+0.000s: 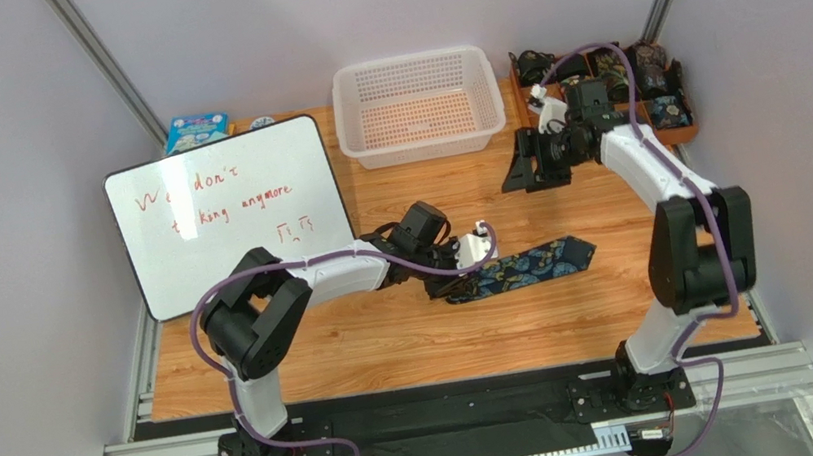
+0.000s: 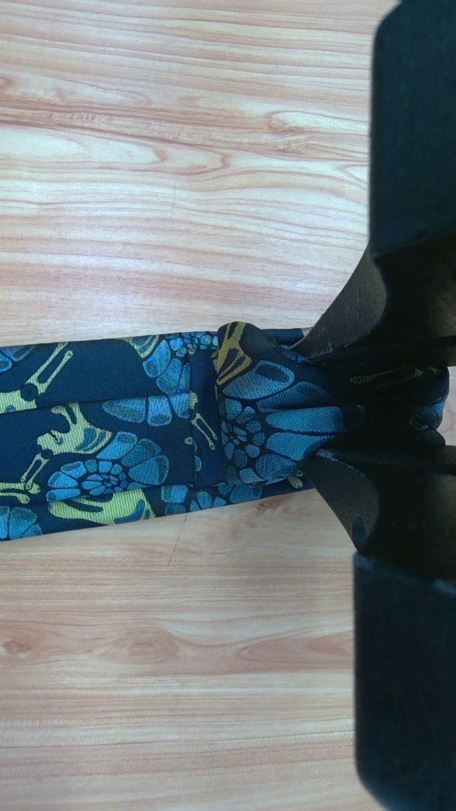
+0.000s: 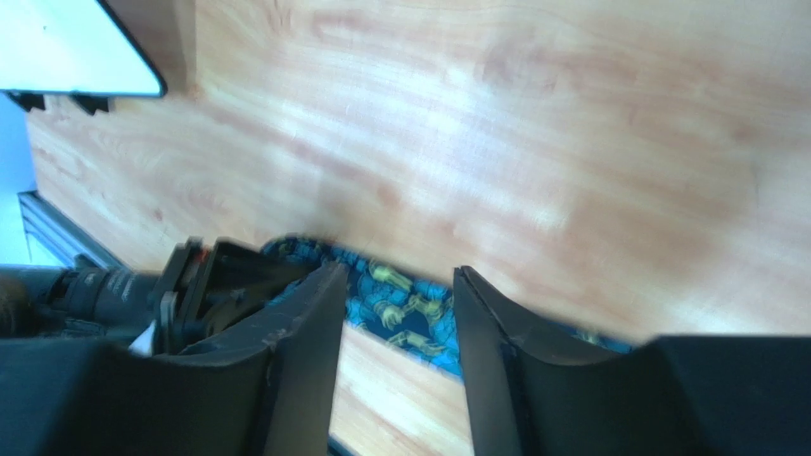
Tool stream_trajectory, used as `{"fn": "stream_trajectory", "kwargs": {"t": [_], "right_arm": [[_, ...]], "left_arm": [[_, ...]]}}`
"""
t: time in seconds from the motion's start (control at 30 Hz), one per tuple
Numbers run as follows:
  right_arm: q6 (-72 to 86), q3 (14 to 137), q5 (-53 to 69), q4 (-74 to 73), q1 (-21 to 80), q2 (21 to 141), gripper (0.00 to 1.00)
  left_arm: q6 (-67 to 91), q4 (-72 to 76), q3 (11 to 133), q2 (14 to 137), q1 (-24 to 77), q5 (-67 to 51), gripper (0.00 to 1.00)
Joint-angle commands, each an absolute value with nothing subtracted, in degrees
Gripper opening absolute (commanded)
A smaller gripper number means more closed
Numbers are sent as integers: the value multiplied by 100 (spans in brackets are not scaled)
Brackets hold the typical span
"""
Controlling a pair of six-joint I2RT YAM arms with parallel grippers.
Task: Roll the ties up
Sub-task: Roll the tie at the center of the board.
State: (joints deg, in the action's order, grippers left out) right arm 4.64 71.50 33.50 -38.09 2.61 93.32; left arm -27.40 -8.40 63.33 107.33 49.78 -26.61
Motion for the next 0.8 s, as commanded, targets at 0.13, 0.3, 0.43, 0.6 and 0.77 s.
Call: {"fn": "stream_trajectory", "kwargs": {"t": [0.13,0.3,0.43,0.6,0.77], "right_arm": [[374,7737,5450,-4968,-369,10847,84],[1544,6322,5913,-3659,-167,10021,81],[2302,5328,5810,-2454,263,9624,69],[2461,5010,5739,-1944,764,9966,56],[2689,5019,5730,-1328,1027,10344,53]], "left_arm": [[-2751,-1336,6223,10723,4887,-2777,9],[-2611,-1195,6196,10758,4773,-2821,9],[-2496,-1116,6161,10784,4755,-2926,9],[-2443,-1099,6135,10740,4755,-2944,9],[-2338,-1037,6091,10723,4746,-2962,9]]}}
